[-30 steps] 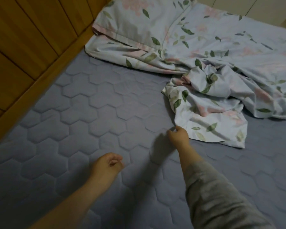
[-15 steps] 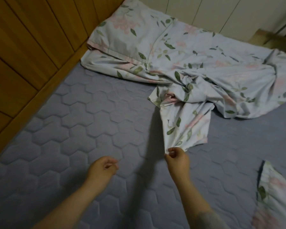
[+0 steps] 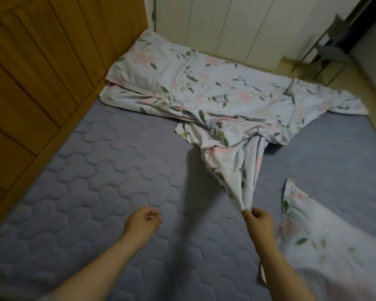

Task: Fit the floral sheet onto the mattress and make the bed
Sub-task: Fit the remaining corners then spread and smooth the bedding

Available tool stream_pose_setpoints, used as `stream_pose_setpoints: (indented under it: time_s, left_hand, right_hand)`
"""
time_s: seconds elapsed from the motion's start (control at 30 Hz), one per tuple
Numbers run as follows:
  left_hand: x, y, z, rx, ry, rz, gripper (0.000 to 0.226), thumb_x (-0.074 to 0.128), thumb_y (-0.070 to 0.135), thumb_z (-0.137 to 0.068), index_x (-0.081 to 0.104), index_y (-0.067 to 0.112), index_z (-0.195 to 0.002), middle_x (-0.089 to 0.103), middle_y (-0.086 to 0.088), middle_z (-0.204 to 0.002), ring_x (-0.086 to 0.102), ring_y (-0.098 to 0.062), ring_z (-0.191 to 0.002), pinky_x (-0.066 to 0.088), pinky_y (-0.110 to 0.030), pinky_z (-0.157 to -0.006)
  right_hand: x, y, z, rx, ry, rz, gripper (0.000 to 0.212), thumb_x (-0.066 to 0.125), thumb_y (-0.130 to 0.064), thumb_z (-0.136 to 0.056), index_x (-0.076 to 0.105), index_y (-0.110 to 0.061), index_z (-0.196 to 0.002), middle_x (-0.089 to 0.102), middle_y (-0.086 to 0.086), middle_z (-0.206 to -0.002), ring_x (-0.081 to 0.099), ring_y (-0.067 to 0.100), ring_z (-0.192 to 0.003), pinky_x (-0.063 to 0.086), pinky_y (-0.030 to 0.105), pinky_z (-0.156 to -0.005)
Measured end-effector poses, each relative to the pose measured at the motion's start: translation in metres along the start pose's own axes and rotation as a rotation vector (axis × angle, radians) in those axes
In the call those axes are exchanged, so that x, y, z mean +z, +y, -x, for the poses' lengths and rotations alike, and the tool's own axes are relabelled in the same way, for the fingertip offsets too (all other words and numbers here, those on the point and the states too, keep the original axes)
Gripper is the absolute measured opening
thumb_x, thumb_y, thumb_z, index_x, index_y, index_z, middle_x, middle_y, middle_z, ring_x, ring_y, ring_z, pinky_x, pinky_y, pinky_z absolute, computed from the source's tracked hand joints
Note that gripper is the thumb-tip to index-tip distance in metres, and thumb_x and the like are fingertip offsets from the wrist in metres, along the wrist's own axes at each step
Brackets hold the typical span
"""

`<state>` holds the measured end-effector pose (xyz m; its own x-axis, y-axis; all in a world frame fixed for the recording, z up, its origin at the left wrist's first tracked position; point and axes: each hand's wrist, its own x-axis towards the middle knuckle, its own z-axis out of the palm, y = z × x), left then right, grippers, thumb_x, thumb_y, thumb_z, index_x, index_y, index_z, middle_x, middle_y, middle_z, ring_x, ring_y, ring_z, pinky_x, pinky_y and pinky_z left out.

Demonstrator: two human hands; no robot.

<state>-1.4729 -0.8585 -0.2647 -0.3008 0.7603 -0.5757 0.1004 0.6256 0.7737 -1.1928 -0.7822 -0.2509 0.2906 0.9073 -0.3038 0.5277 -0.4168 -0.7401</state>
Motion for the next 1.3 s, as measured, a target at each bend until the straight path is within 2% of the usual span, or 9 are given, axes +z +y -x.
stream_pose_setpoints:
  time_s: [0.27,0.57,0.77,0.83,0.9,1.0,1.07,1.17,1.3]
  left_hand:
    - [0.031,0.018,0.076,0.123,-0.116,-0.098,0.021,0.058,0.004,-0.084,0.059,0.023,-0.074,0.07,-0.013,-0.085,0.064,-0.025,-0.079,0.048,-0.03,-0.073]
    - [0.09,0.011,0.097,0.12,-0.149,-0.183,0.02,0.062,0.006,-0.082,0.061,0.024,-0.074,0.069,-0.013,-0.081,0.064,-0.024,-0.075,0.045,-0.027,-0.068]
    - [0.146,0.01,0.088,0.064,-0.091,-0.236,0.011,0.061,0.006,-0.083,0.067,0.008,-0.092,0.067,-0.008,-0.078,0.063,-0.02,-0.072,0.045,-0.024,-0.066]
    - [0.162,0.011,0.086,0.046,-0.084,-0.257,0.01,0.06,0.007,-0.084,0.066,0.01,-0.092,0.066,-0.006,-0.074,0.063,-0.02,-0.072,0.046,-0.024,-0.066]
    - [0.176,0.01,0.08,0.019,-0.069,-0.265,0.008,0.062,0.009,-0.082,0.066,0.013,-0.087,0.067,-0.006,-0.074,0.065,-0.023,-0.075,0.049,-0.027,-0.07]
    - [0.186,0.005,0.071,-0.021,-0.039,-0.265,0.011,0.063,0.01,-0.08,0.064,0.021,-0.079,0.069,-0.007,-0.077,0.066,-0.025,-0.079,0.051,-0.032,-0.075]
    - [0.186,0.001,0.065,-0.045,-0.02,-0.251,0.012,0.061,0.008,-0.081,0.063,0.02,-0.08,0.068,-0.006,-0.076,0.065,-0.025,-0.079,0.051,-0.032,-0.074]
    - [0.181,-0.008,0.05,-0.076,-0.011,-0.242,0.006,0.061,0.013,-0.081,0.063,0.017,-0.085,0.068,-0.006,-0.077,0.065,-0.024,-0.08,0.05,-0.031,-0.074]
    - [0.17,-0.032,0.023,-0.13,0.015,-0.23,0.016,0.053,0.029,-0.061,0.061,0.025,-0.074,0.071,-0.009,-0.078,0.067,-0.028,-0.081,0.051,-0.035,-0.072]
  right_hand:
    - [-0.102,0.032,0.066,0.068,0.231,0.101,0.033,0.059,-0.013,-0.084,0.041,-0.008,-0.057,0.034,0.009,-0.052,0.033,0.022,-0.05,0.023,0.03,-0.051]
    - [-0.142,0.08,0.066,0.12,0.12,0.224,0.041,0.061,-0.01,-0.081,0.03,-0.012,-0.054,0.027,0.004,-0.049,0.027,0.018,-0.046,0.018,0.029,-0.049]
    - [-0.171,0.144,0.036,0.196,0.102,0.283,0.037,0.06,-0.008,-0.082,0.037,-0.009,-0.053,0.031,0.002,-0.045,0.031,0.019,-0.042,0.02,0.028,-0.046]
    - [-0.174,0.155,0.022,0.224,0.082,0.297,0.026,0.058,-0.009,-0.085,0.05,-0.005,-0.061,0.044,0.006,-0.052,0.041,0.022,-0.049,0.031,0.03,-0.049]
    - [-0.17,0.159,0.009,0.245,0.042,0.318,0.014,0.058,-0.012,-0.086,0.061,0.002,-0.089,0.058,0.015,-0.077,0.052,0.028,-0.067,0.04,0.032,-0.06]
    - [-0.146,0.163,-0.01,0.206,-0.042,0.347,0.045,0.061,-0.02,-0.086,0.052,0.002,-0.125,0.058,0.024,-0.115,0.058,0.037,-0.101,0.047,0.037,-0.082]
    - [-0.123,0.158,-0.021,0.146,-0.132,0.361,0.049,0.061,-0.021,-0.086,0.05,-0.002,-0.129,0.058,0.022,-0.122,0.057,0.036,-0.109,0.045,0.036,-0.09]
    - [-0.085,0.145,-0.035,0.076,-0.251,0.388,0.041,0.06,-0.016,-0.083,0.057,-0.004,-0.122,0.058,0.019,-0.119,0.058,0.035,-0.105,0.046,0.034,-0.086]
    - [-0.037,0.136,-0.048,-0.039,-0.397,0.434,0.046,0.061,-0.022,-0.079,0.057,-0.012,-0.125,0.061,0.014,-0.115,0.06,0.032,-0.101,0.048,0.034,-0.085]
